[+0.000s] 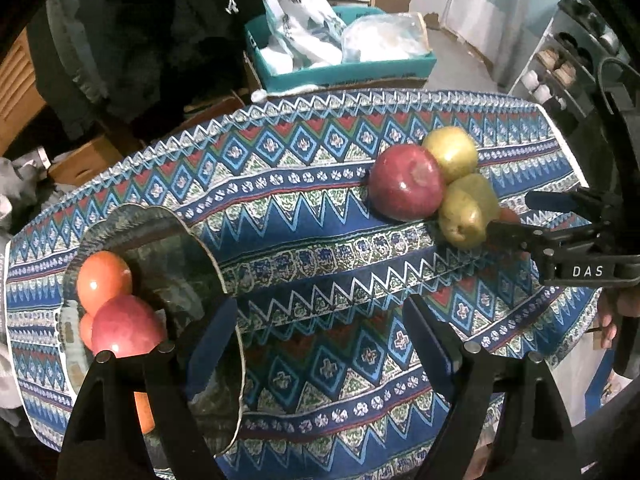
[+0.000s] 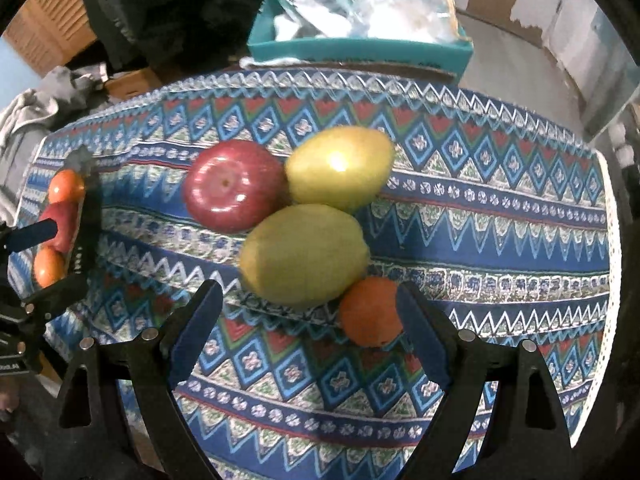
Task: Organize fruits
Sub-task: 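Grasp a red apple with the left gripper while the right gripper grasps the green mango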
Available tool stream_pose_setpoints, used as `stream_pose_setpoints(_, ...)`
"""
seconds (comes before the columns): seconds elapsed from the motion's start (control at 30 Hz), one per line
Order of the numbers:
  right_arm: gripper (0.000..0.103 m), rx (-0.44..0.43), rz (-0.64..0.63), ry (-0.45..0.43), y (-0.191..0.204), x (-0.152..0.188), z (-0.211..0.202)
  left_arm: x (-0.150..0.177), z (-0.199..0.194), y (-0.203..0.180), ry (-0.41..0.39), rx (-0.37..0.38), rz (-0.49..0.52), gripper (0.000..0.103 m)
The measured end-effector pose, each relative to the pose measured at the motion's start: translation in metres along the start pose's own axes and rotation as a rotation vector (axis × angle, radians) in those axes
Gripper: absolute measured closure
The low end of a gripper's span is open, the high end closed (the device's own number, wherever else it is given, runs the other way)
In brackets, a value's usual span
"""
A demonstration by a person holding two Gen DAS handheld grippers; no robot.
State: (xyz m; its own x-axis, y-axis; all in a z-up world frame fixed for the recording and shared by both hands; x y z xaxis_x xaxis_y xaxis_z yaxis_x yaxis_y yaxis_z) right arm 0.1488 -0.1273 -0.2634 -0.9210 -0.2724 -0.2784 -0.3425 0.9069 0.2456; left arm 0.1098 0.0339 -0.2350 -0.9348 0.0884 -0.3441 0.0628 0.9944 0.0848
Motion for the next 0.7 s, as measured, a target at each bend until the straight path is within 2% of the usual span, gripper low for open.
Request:
stream_pose_setpoints(0.37,0.014,-0.040,-0.027,0.029,0.007,-0.009,0.033,-0.008,0.029,-0.006,0.059,0.010,-0.023,0.017)
stream_pose_setpoints(0.7,0.014,-0.054,-0.053,0.050,0.012,-0.014,0.056,-0.015,0.038,-0.007,0.083,0.020,-0.049,0.017)
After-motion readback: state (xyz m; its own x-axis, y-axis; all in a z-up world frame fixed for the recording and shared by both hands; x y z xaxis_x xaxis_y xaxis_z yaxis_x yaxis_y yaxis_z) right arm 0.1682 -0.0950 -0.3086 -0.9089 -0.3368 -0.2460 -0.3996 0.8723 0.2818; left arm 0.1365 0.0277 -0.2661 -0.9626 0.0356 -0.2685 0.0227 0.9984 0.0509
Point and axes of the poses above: each gripper's, at about its wrist camera, not at the fingertips, and z roughly the way its jaws point, y to its left, x to its underside, the point moved 10 cm from there along z, roughly the way its jaws point, and after that the axes turned 7 degrees about -x, right-handed, at the moved point
